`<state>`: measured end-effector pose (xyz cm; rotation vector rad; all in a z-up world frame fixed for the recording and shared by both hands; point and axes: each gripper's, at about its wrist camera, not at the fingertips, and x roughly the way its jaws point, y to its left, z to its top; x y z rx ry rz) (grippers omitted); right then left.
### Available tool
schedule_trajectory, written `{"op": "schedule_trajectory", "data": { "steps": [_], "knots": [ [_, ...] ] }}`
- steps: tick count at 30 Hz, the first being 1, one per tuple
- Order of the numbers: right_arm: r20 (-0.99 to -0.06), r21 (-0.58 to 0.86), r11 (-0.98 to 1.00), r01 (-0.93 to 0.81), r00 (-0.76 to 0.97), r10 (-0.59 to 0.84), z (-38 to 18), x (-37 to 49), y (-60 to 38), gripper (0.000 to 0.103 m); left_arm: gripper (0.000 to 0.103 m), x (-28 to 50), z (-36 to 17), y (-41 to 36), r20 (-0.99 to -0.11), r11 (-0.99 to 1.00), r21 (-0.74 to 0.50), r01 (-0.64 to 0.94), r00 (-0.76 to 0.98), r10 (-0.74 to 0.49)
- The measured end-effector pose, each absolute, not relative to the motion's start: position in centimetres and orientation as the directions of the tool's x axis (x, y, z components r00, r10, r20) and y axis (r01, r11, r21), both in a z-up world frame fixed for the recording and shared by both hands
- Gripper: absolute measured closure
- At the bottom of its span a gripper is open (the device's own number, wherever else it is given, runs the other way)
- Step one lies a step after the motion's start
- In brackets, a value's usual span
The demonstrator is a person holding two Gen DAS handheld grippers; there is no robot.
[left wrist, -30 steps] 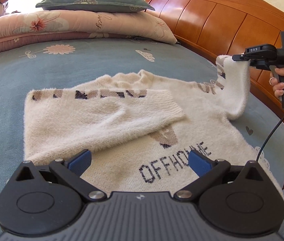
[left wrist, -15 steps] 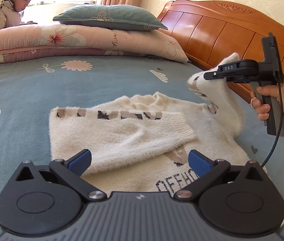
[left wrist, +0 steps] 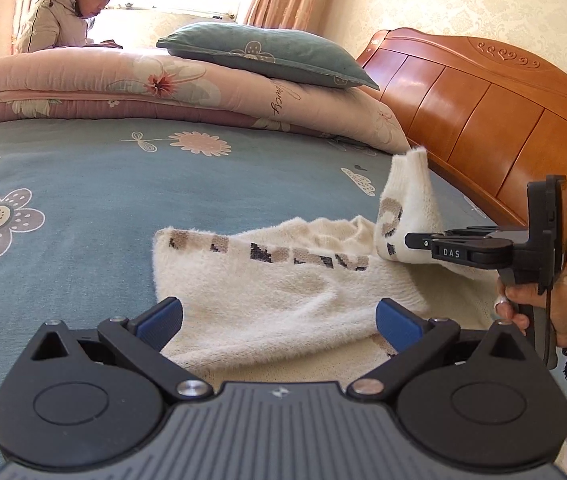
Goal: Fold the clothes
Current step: 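Lay the sleeve across the sweater body and open the right gripper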
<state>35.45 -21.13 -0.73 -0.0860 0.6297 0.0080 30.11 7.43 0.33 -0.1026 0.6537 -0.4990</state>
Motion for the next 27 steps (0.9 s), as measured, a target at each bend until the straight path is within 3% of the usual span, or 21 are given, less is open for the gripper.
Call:
{"op": "schedule_trajectory", "data": {
  "steps": [5, 13, 27],
  "knots": [
    [-0.573, -0.300, 0.947, -0.111, 0.815, -0.086, -3.3, 35.0, -17.6, 0.086, 0.001, 30.3, 0.2, 7.8, -0.560, 0.883, -0.248, 0.399, 0.684, -0.467],
    [-0.492, -0.681, 0.704, -0.201, 0.838, -0.236, -10.4, 33.4, -11.9, 0.086, 0.001, 30.4, -0.3, 7.4, -0.574, 0.884, -0.236, 0.404, 0.676, -0.462],
    [-0.406, -0.754, 0.633, -0.174, 0.881, -0.242, -10.9, 32.6, -11.0, 0.086, 0.001, 30.5, -0.4, 7.2, -0.580, 0.884, -0.236, 0.403, 0.671, -0.461]
  ]
}}
